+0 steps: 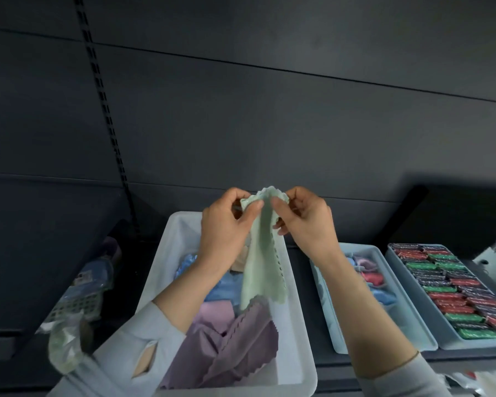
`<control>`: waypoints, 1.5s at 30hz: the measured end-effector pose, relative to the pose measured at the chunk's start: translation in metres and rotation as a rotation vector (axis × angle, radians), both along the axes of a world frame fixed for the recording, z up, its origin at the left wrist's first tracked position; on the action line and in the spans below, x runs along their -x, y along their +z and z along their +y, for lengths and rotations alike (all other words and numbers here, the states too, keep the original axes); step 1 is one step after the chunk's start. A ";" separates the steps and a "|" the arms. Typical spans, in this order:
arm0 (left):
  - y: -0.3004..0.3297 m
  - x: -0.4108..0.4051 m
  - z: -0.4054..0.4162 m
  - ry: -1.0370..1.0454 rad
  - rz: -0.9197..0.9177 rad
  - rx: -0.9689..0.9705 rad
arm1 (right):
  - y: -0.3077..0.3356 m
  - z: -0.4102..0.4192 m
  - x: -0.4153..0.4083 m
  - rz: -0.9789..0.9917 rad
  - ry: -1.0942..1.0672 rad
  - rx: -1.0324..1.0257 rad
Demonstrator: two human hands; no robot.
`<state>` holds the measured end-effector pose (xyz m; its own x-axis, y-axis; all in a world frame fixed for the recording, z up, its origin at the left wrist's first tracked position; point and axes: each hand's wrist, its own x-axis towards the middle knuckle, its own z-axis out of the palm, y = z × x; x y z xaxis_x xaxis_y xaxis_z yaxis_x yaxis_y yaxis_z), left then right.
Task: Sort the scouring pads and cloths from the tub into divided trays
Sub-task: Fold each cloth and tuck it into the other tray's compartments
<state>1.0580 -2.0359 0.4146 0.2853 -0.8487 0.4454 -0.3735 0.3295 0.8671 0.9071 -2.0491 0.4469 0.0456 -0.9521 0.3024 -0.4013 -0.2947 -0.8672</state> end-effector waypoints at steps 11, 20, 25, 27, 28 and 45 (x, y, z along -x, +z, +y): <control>0.004 0.000 0.004 -0.190 0.143 -0.057 | -0.003 0.005 0.001 -0.137 0.258 -0.052; 0.014 -0.006 0.005 -0.354 0.260 -0.083 | -0.026 -0.002 0.023 -0.178 0.350 -0.257; 0.010 -0.008 0.007 -0.425 0.424 -0.329 | -0.040 0.001 0.016 -0.304 0.317 -0.320; -0.008 -0.010 0.009 -0.490 0.308 -0.532 | -0.039 0.002 0.016 -0.355 0.273 -0.350; -0.017 -0.009 0.010 -0.493 0.283 -0.583 | -0.040 0.002 0.017 -0.364 0.253 -0.371; -0.018 -0.003 0.001 -0.297 0.430 -0.322 | -0.047 0.004 0.018 -0.200 0.328 0.007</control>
<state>1.0607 -2.0347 0.3963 0.1130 -0.9923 0.0510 0.1000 0.0625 0.9930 0.8886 -2.0455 0.3998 0.2868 -0.8947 0.3424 -0.1081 -0.3854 -0.9164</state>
